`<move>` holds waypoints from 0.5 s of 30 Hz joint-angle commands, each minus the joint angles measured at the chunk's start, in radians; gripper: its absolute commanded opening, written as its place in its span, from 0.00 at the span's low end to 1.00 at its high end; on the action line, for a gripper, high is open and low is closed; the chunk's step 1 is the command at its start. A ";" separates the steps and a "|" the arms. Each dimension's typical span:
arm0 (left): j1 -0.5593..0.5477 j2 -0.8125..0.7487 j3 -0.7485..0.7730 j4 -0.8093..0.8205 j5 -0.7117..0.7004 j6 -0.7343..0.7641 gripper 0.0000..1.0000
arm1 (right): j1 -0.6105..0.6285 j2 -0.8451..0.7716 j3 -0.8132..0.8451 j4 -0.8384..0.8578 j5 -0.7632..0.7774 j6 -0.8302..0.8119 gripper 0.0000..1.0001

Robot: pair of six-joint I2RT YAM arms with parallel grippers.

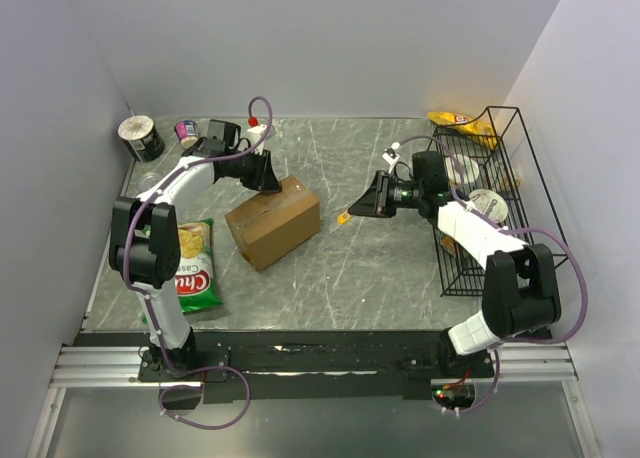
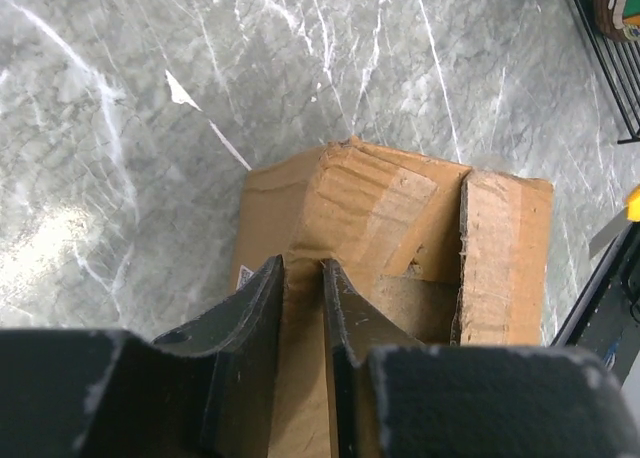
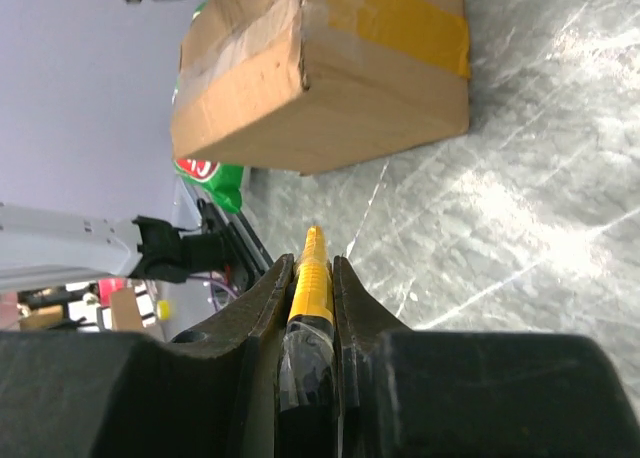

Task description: Unpack the express box

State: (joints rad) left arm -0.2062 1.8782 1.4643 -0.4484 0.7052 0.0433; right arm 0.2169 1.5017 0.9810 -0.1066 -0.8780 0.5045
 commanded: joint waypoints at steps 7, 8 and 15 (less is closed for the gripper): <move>-0.021 -0.019 0.079 -0.021 0.112 0.012 0.49 | -0.019 -0.087 0.125 -0.011 0.060 -0.178 0.00; -0.021 -0.022 0.100 -0.027 0.114 0.009 0.55 | -0.017 -0.084 0.142 -0.033 0.085 -0.229 0.00; -0.001 -0.050 0.335 -0.108 0.028 0.075 0.80 | 0.007 -0.095 0.163 -0.123 0.140 -0.421 0.00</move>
State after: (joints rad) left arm -0.2214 1.8786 1.6958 -0.5262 0.7834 0.0792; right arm 0.2073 1.4322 1.1076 -0.1555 -0.7750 0.2382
